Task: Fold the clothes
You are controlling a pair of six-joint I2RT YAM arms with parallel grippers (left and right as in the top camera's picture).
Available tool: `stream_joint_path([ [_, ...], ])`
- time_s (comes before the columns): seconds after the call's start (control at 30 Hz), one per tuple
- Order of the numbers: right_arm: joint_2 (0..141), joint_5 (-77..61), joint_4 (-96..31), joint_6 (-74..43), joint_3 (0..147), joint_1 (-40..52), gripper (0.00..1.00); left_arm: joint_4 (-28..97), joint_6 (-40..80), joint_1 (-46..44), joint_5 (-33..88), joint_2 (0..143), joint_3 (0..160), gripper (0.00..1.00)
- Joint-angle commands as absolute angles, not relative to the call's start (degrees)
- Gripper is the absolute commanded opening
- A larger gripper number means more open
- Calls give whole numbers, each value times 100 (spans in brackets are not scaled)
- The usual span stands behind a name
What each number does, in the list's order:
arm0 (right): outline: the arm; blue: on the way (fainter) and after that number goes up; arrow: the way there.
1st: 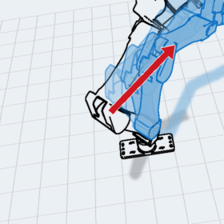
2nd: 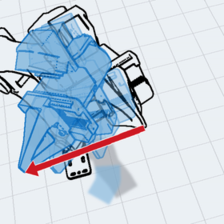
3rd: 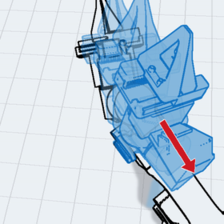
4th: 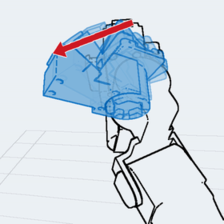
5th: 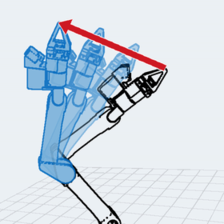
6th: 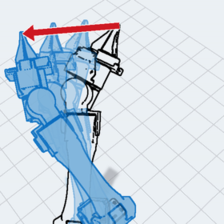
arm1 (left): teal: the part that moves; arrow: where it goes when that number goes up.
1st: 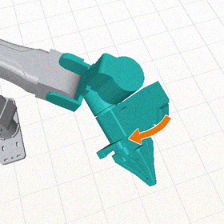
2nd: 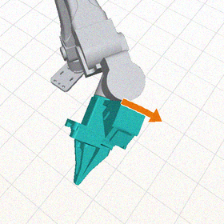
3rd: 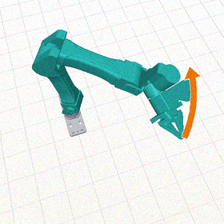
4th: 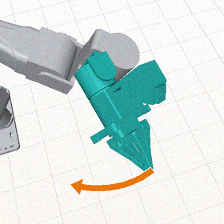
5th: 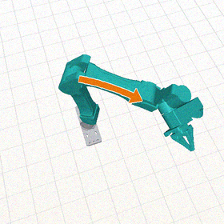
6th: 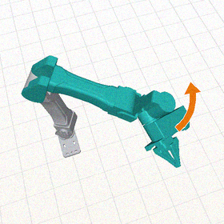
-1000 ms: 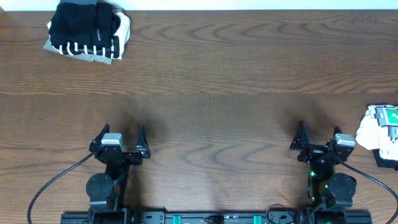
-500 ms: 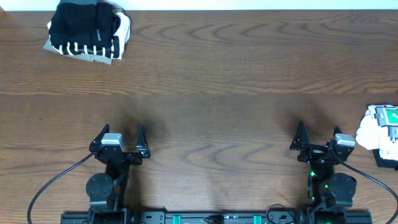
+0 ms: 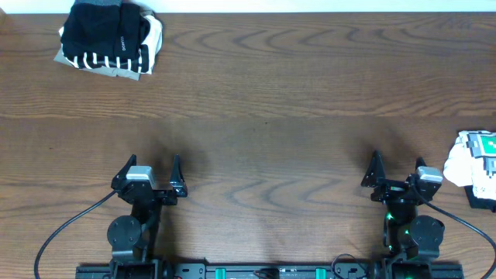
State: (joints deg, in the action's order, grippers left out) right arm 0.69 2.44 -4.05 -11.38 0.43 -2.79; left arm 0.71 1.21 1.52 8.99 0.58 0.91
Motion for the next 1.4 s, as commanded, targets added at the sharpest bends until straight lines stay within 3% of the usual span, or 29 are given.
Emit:
stream_joint_path([
  [0.0, 34, 364, -473, -1194, 69, -305, 99, 298, 23, 187, 961, 23, 23, 98],
  [0.13, 34, 207, -473, -1356, 69, -303, 99, 298, 23, 187, 961, 23, 23, 98],
  [0.4, 34, -1448, -388, -3387, 69, -298, 99, 298, 21, 187, 961, 23, 23, 98],
  [0.57, 60, -2178, 239, -3586, 71, -298, 99, 298, 21, 187, 961, 23, 23, 98],
  [0.73, 62, -2665, 1470, -2880, 362, -303, 99, 298, 21, 187, 961, 23, 23, 98],
  [0.93, 646, -740, -923, -1649, 2001, -305, 99, 298, 21, 187, 961, 23, 23, 98],
  [1.13, 2198, 1691, -3028, -1820, 3524, -311, 99, 298, 23, 187, 961, 23, 23, 98],
  [1.37, 4270, 1918, -3601, -2237, 4504, -871, 99, 298, 21, 187, 961, 23, 23, 98],
])
